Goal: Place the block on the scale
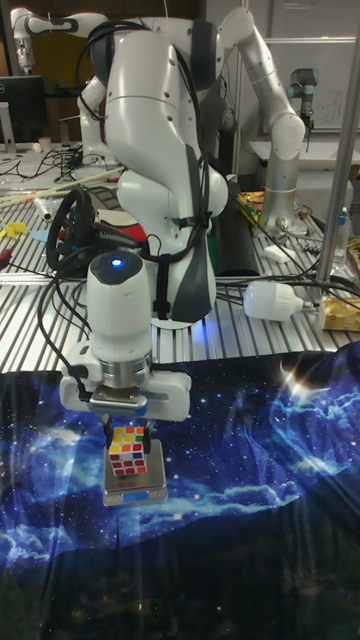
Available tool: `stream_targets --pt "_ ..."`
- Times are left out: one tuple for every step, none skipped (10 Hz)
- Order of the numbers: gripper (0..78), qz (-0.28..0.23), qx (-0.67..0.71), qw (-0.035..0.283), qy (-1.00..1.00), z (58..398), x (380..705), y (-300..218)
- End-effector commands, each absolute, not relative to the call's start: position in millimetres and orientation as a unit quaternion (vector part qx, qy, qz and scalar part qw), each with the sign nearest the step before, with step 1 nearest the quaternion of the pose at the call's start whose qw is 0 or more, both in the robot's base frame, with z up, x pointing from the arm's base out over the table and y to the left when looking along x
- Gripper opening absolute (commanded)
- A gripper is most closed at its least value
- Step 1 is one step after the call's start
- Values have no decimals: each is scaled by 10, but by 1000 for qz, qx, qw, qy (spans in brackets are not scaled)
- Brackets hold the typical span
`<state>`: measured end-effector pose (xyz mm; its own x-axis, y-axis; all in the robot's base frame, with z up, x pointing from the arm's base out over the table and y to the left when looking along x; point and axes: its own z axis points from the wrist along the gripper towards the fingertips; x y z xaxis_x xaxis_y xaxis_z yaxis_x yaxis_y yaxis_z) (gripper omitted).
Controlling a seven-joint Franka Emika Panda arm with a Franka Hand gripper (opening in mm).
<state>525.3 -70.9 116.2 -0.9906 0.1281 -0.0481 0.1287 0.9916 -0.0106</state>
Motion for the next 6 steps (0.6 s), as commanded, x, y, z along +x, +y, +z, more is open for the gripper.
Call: stream_targets --pt "14 -10 65 26 997 1159 5264 -714" --pt "14 -12 67 28 997 1149 5264 -715" --pt "14 -12 67 28 997 1149 5264 -715" --pt "14 -12 68 27 997 1137 5264 -715" --pt "14 -12 71 27 997 1127 5263 -715" --pt "14 -12 72 27 997 1118 5263 -714"
